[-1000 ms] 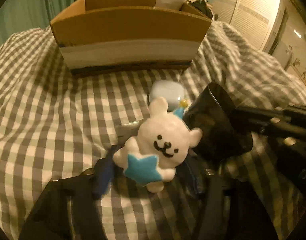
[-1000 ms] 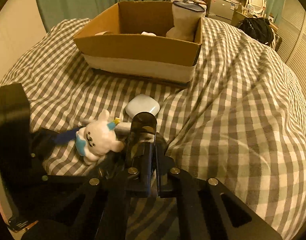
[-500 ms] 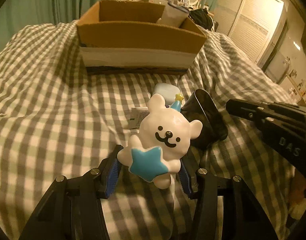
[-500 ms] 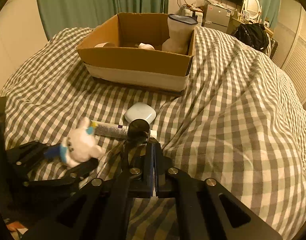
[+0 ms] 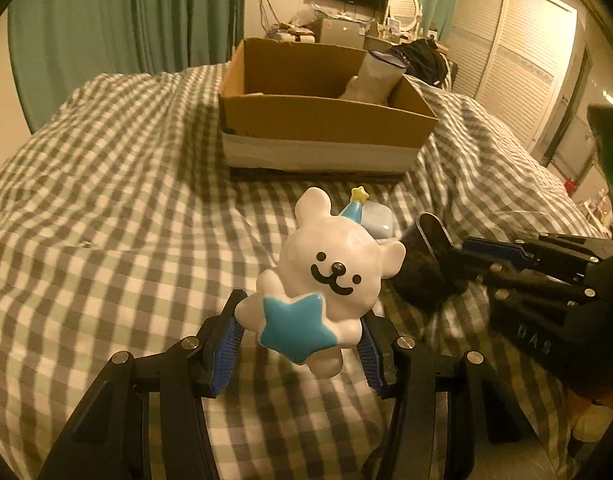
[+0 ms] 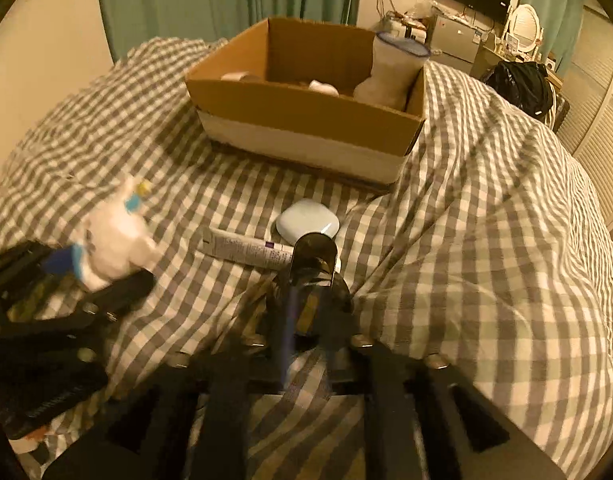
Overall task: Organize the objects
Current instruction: 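Carry the toy bear and black object over the box with both tools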
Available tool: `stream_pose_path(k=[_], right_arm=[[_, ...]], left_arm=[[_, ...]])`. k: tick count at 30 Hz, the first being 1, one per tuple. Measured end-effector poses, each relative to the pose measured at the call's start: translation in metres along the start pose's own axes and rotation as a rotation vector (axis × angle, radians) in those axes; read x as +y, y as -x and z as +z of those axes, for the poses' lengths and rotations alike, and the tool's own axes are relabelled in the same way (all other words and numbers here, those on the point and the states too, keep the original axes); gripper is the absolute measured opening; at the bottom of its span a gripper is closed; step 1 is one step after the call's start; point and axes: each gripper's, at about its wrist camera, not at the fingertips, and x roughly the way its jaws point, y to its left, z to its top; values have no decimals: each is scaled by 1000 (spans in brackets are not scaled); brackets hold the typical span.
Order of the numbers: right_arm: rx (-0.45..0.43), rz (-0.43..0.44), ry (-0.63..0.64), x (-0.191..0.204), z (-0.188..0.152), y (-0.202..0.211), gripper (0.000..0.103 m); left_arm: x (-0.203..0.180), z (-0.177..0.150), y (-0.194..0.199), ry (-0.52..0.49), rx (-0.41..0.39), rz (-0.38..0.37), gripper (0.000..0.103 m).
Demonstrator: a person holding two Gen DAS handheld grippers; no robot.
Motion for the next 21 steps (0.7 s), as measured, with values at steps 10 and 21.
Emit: stream_pose_path(k=[10,21], right_arm=[[81,-14,3,2,2,-32,36],[-13,-33,-11,1,4,0,29]], left_arm=[[17,-3,-7,35,19,3,53],[13,3,10,17,-24,16,53]])
